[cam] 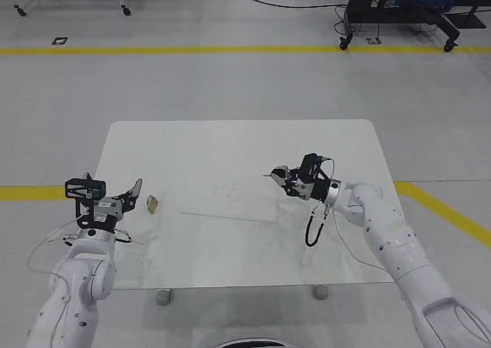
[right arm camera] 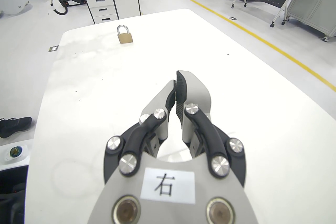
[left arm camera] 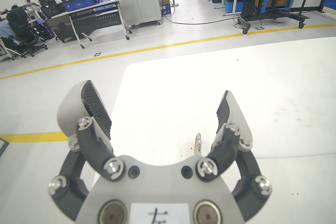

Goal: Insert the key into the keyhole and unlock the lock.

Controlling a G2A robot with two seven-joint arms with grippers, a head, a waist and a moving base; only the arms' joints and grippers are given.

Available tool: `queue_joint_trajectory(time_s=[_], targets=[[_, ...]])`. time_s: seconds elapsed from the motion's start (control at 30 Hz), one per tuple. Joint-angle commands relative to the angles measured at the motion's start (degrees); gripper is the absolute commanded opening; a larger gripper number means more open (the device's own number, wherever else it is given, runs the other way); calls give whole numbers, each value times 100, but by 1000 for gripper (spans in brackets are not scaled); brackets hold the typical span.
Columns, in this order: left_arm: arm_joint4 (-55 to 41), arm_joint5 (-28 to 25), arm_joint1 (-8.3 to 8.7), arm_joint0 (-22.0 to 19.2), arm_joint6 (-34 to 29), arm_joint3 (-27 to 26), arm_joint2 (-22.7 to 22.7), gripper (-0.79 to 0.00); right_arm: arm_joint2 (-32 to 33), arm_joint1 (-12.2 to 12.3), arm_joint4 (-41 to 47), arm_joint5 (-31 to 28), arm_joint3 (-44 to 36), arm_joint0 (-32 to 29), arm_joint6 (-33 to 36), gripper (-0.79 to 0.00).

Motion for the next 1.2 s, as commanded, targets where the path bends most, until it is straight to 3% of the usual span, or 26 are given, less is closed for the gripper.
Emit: queue_joint_trajectory(time_s=[0.0, 0.2, 0.27, 0.33, 0.4, 0.5, 0.57, 0.6, 0.9, 0.97, 1.17], targets=[[0, 0, 0, 0, 0, 0, 0, 0, 1, 0, 0, -1, -2, -1, 0, -785], [-47, -2, -4, -5, 15, -14, 5, 0, 1, 0, 0, -1, -2, -1, 0, -785], [-342, -439, -7, 1, -160, -83, 116, 0, -3, -2, 10, 22, -15, -14, 6, -785], [-1045, -957, -3, -147, -778, -123, 113, 0, -65, -21, 50, 205, -166, -77, 142, -785], [-1862, -1661, 33, -401, -1775, -118, 26, 0, -131, -51, 88, 551, -316, -131, 338, -785], [-3053, -2608, 109, -807, -3312, -72, -40, 0, -214, -90, 376, 543, -370, -177, 410, -785], [-3459, -2725, 147, -1042, -4018, -26, -69, 0, -260, -109, 628, 329, -360, -193, 347, -785], [-3459, -2725, 147, -1042, -4018, -26, -69, 0, -358, -110, 724, -180, -360, -177, 398, -785], [-3679, -2871, 145, -992, -4041, 8, 19, 0, -358, -110, 724, -180, -360, -177, 398, -785], [-4304, -3246, 168, -1015, -4320, 147, 47, 0, -381, -121, 706, 103, -492, -248, 486, -785], [-6164, -3876, 269, -1453, -5673, 708, 246, 0, -589, -212, 1744, -276, -480, -311, 602, -785]])
